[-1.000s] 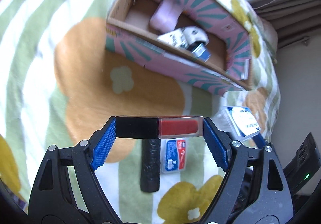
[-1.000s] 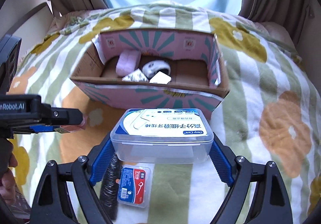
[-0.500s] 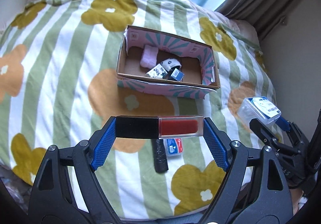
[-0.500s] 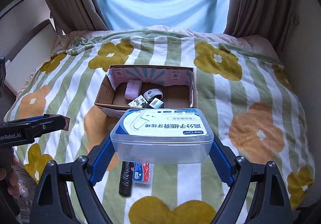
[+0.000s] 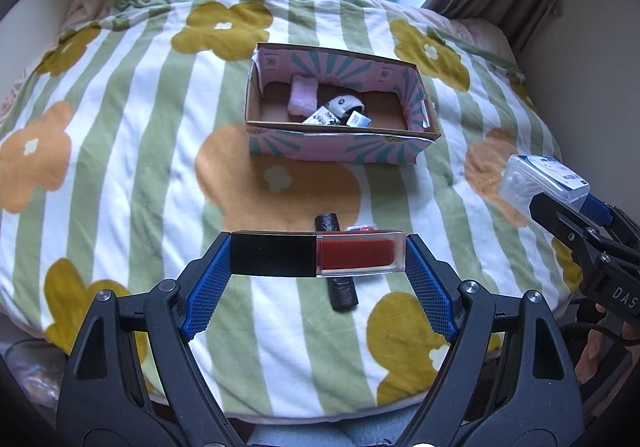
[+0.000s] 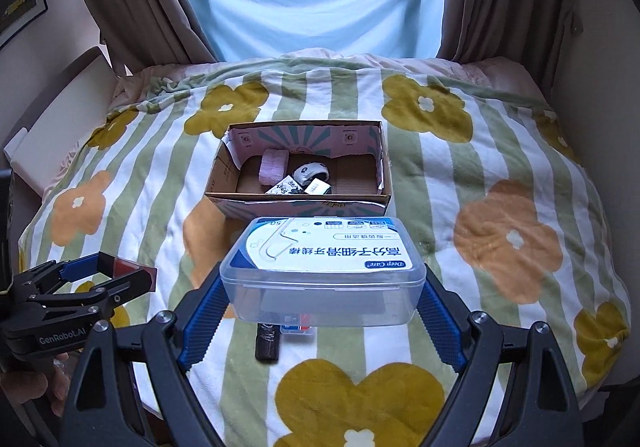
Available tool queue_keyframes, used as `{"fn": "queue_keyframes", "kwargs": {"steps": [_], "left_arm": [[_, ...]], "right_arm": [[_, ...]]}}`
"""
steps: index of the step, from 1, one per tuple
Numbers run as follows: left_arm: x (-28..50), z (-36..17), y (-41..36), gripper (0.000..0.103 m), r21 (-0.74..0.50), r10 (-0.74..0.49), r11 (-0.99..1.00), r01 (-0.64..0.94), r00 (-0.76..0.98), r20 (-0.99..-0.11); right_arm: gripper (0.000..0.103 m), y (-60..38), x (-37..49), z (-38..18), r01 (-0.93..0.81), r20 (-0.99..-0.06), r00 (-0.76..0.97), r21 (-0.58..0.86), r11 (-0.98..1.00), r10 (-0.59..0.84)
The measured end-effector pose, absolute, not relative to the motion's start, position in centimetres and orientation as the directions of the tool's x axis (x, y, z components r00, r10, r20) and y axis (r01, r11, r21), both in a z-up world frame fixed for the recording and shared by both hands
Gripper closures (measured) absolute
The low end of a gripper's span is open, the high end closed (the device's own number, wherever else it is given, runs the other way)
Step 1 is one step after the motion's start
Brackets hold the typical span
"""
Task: Organize objects
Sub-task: 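Carry the lipstick and clear floss box with both tools over the cardboard box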
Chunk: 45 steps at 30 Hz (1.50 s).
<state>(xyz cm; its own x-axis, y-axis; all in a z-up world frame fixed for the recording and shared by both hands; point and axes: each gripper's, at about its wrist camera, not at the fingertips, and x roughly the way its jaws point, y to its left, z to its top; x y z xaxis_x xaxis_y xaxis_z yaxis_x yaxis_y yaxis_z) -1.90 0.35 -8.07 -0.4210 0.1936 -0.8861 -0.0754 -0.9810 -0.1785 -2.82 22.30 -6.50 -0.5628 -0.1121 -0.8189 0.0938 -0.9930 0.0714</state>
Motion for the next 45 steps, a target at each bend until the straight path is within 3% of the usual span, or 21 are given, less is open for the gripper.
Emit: {"fn": "queue_keyframes", "kwargs": {"steps": [13, 23, 35, 45], "left_arm": [[-4.5, -6.6, -0.6, 0.021, -0.198, 0.214, -0.977, -0.084, -0.43, -0.877], [-14.0, -7.3, 0.4, 0.021, -0.232, 0.27, -0.962, -0.142, -0.398, -0.877], [-27.8, -16.0, 1.6, 0.021, -0.223, 0.252, -0.966, -0.129, -0.297, -0.921], [-32.3, -24.3, 3.7, 0.021, -0.171, 0.208, -0.971, -0.166, -0.24, -0.948]], "right_arm": [[0.017, 22.2, -5.2, -6.0, 0.092, -0.822, -0.555, 0.092, -0.992, -0.127], [0.017, 21.9, -14.9, -5.7, 0.1, -0.821, -0.553, 0.103, -0.99, -0.141], [0.017, 21.7, -27.2, -13.2, 0.039, -0.876, -0.448, 0.182, -0.983, -0.18], [0.017, 21.9, -33.2, -22.3, 0.017, -0.917, -0.356, 0.186, -0.982, -0.179]]}}
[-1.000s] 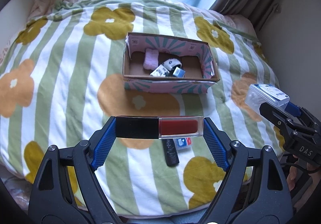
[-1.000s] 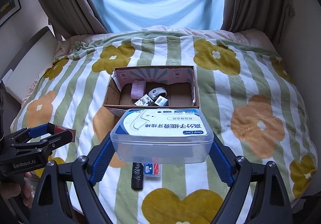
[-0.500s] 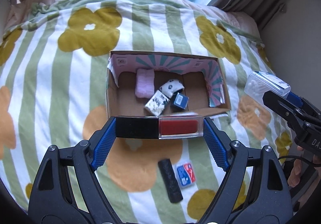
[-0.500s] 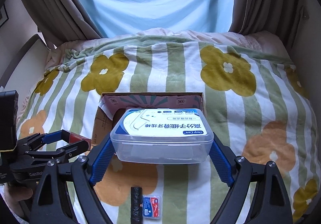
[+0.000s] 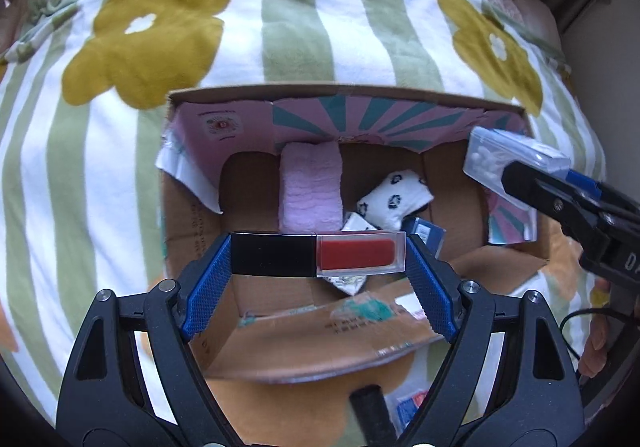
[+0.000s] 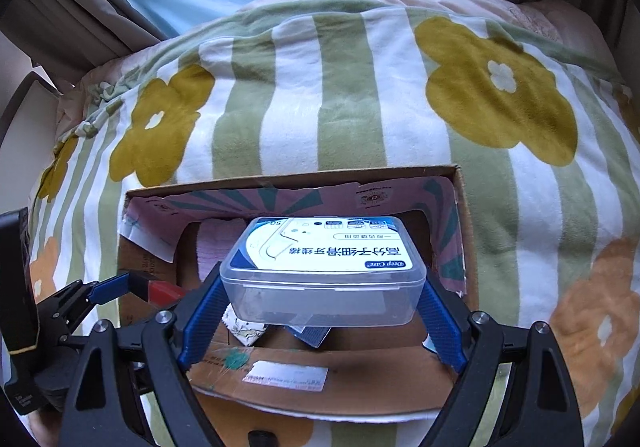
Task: Organize objects
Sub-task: 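Carry the lipstick and clear floss box with both tools over the cardboard box, then open both tools to drop the lipstick and floss box inside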
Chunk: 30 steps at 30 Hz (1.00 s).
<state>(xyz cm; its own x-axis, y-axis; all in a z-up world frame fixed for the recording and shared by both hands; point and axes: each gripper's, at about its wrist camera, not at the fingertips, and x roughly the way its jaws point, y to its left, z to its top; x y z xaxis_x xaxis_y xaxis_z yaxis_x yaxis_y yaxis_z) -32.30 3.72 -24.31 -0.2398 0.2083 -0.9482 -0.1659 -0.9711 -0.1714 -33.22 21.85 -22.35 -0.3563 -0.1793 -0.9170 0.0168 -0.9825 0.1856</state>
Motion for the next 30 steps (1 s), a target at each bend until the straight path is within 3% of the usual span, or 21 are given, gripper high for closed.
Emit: {"fn": "queue_keyframes", "kwargs": {"steps": [8, 16, 17, 18, 30], "left_arm": [[-32.0, -27.9, 4.1, 0.021, -0.144, 0.181, -0.974, -0.178, -0.214, -0.96], [-32.1, -26.8, 4.9, 0.021, -0.094, 0.15, -0.969, -0.229, -0.242, -0.959], [-32.0, -26.5, 5.1, 0.017, -0.087, 0.146, -0.967, -0.237, -0.243, -0.959], [-32.0, -26.3, 5.3, 0.0, -0.093, 0.156, -0.963, -0.252, -0.243, -0.957], [-30.8, -25.7, 5.5, 0.0, -0.089, 0.168, -0.957, -0.277, -0.274, -0.947]], "right_arm": [[0.017, 22.0, -34.0, -25.1, 0.021, -0.925, -0.335, 0.182, -0.983, -0.179], [0.014, 22.2, -34.3, -24.7, 0.011, -0.916, -0.346, 0.214, -0.977, -0.204], [0.007, 22.4, -34.3, -24.6, 0.01, -0.908, -0.353, 0.239, -0.971, -0.227], [0.001, 22.5, -34.4, -24.5, 0.01, -0.903, -0.357, 0.251, -0.968, -0.237], [0.001, 22.7, -33.6, -23.9, 0.019, -0.908, -0.363, 0.218, -0.976, -0.21]]}}
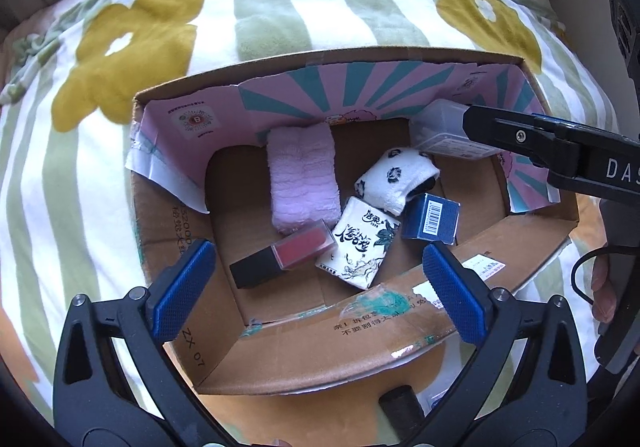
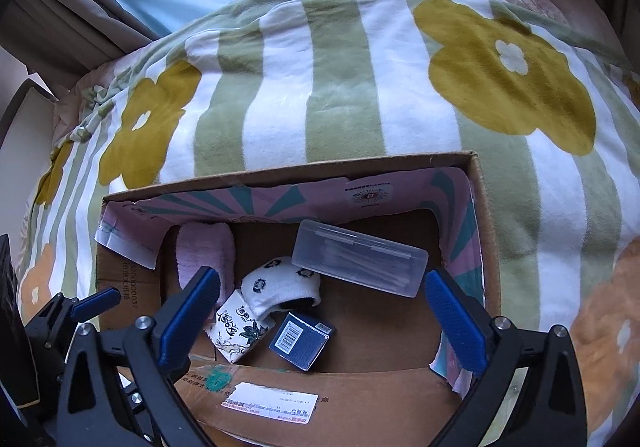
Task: Organize objects
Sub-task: 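Open both tools to drop the lipstick and floss box inside, then withdraw both tools from the box toward the black tube and floss card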
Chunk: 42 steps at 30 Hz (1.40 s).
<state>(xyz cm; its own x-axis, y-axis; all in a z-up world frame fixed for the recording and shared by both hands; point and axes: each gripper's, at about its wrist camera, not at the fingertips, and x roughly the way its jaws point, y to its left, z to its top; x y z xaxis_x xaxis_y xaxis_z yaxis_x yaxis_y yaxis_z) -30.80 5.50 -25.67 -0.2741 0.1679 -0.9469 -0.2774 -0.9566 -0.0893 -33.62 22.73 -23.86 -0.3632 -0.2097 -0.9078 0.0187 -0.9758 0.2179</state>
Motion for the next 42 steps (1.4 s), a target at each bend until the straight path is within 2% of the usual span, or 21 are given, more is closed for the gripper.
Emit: {"fn": "queue_keyframes", "kwargs": {"steps": [6, 13, 26, 31, 34, 42], "left_arm": [[-30.0, -23.8, 5.0, 0.0, -0.093, 0.175, -0.958, -0.271, -0.296, -0.939], [-27.9, -18.2, 3.8, 0.0, -0.094, 0.181, -0.964, -0.248, -0.356, -0.917], [-17.1, -8.5, 1.4, 0.0, -0.116, 0.193, -0.972, -0.203, -0.417, -0.888], [-11.7, -6.9, 0.2, 0.0, -0.1, 0.168, -0.979, -0.176, -0.428, -0.888], [-9.1, -6.6, -0.3, 0.0, -0.133, 0.186, -0.979, -0.155, -0.411, -0.893], [-7.2, -4.4, -0.4, 0.0, -0.178, 0.223, -0.974, -0.143, -0.435, -0.872]], "right_arm": [[0.001, 22.1, -32.2, -21.3, 0.054, -0.902, -0.386, 0.187, -0.981, -0.194], [0.001, 21.7, -28.3, -15.6, 0.072, -0.886, -0.429, 0.158, -0.985, -0.173], [0.001, 21.8, -16.5, -5.0, 0.07, -0.832, -0.523, 0.179, -0.981, -0.188], [0.001, 21.7, -11.8, -3.6, 0.085, -0.823, -0.537, 0.166, -0.982, -0.186], [0.001, 21.6, -9.7, -3.5, 0.095, -0.817, -0.538, 0.183, -0.978, -0.206], [0.001, 21.4, -7.7, -1.2, 0.194, -0.78, -0.577, 0.155, -0.969, -0.24]]}}
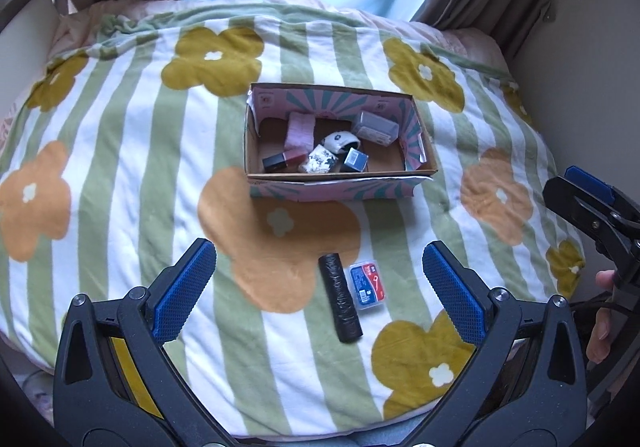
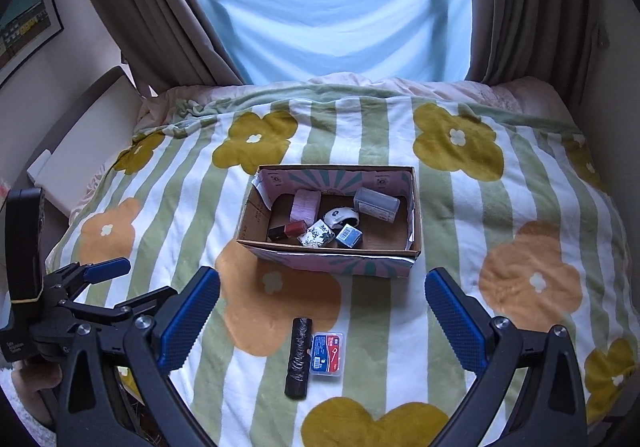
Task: Organize objects
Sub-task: 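Withdraw both tools from the box toward the black tube and floss card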
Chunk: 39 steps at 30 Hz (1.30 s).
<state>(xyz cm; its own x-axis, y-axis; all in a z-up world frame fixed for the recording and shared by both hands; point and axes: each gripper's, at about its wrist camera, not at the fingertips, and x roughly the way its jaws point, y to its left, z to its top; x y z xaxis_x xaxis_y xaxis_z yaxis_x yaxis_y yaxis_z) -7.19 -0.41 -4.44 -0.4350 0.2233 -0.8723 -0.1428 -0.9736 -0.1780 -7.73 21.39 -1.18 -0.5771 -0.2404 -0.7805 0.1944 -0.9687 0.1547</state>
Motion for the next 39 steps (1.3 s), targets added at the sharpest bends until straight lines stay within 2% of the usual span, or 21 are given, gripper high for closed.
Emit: {"fn": "queue_keyframes", "kwargs": {"steps": [10, 16, 24, 33, 39], "left_arm": [[-7.2, -3.6, -0.4, 0.0, -0.164, 0.215, -0.975, -0.15, -0.445, -0.869], [-7.3, -4.4, -0.4, 0.0, -0.163, 0.215, -0.974, -0.156, -0.425, -0.879], [-7.3, -5.9, 0.0, 0.0, -0.157, 0.208, -0.975, -0.159, -0.398, -0.893], [-7.2, -8.4, 0.7, 0.0, -0.163, 0.214, -0.971, -0.173, -0.346, -0.914], [-7.3, -12.0, 1.6, 0.0, -0.19, 0.231, -0.967, -0.168, -0.28, -0.932]], "right_arm": [[0.001, 21.1, -7.0, -0.7, 0.314, -0.766, -0.565, 0.142, -0.939, -0.305], [0.001, 20.7, -6.4, -1.2, 0.406, -0.768, -0.552, 0.092, -0.909, -0.324], [0.001, 20.8, -6.6, -2.2, 0.465, -0.767, -0.531, 0.093, -0.881, -0.361], [0.001, 20.6, -6.6, -5.8, 0.603, -0.793, -0.458, 0.054, -0.796, -0.401], [0.001, 19.7, -6.0, -10.1, 0.747, -0.823, -0.356, 0.033, -0.664, -0.441]]}}
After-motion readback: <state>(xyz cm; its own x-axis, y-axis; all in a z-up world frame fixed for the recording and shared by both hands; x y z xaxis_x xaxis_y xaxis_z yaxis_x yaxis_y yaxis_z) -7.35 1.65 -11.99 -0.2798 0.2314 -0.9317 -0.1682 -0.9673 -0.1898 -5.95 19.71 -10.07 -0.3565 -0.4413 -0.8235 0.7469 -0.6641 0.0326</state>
